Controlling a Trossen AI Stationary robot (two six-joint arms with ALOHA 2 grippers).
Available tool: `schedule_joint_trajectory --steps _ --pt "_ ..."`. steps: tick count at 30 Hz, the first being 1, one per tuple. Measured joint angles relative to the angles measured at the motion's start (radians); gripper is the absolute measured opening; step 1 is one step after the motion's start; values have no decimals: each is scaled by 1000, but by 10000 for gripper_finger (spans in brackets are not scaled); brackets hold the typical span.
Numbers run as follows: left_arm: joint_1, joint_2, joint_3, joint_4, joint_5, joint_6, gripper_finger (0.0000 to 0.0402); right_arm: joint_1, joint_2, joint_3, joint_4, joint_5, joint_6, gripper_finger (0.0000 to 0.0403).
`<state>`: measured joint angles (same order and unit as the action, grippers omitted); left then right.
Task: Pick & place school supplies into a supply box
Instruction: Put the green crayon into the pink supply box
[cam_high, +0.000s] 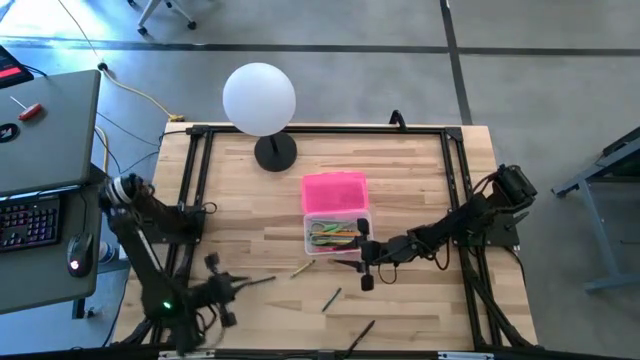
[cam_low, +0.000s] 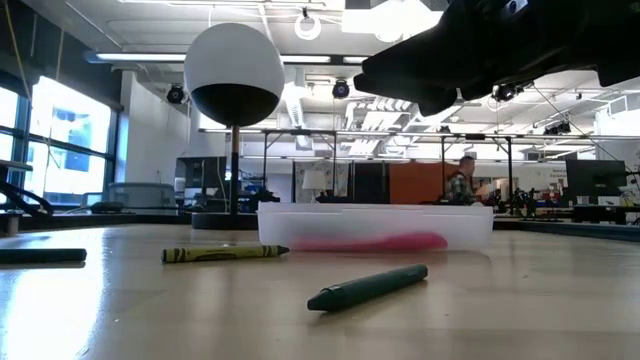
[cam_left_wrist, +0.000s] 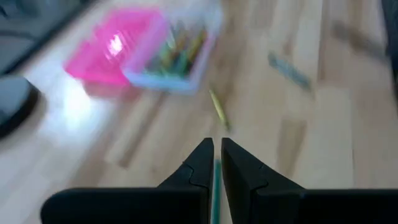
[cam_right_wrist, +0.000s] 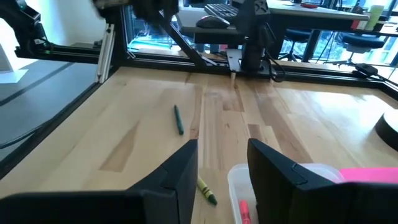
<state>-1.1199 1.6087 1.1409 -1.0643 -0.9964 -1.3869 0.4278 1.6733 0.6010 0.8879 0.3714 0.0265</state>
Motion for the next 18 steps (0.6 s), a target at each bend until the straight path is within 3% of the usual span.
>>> schedule_joint_trajectory --steps 3,6,12,15,18 --pt "-47 -102 -141 40 -104 -138 62 -3 0 0 0 0 0 119" --pt "-63 -185 -351 302 -85 -188 62 -9 0 0 0 0 2 119" --pt "-44 -225 -656 1011 -88 241 62 -9 0 0 2 5 2 119" --pt "10 -225 -719 1193 -41 368 62 -9 0 0 5 5 2 119" --pt "89 -226 -728 1245 48 402 62 -10 0 0 7 5 1 119"
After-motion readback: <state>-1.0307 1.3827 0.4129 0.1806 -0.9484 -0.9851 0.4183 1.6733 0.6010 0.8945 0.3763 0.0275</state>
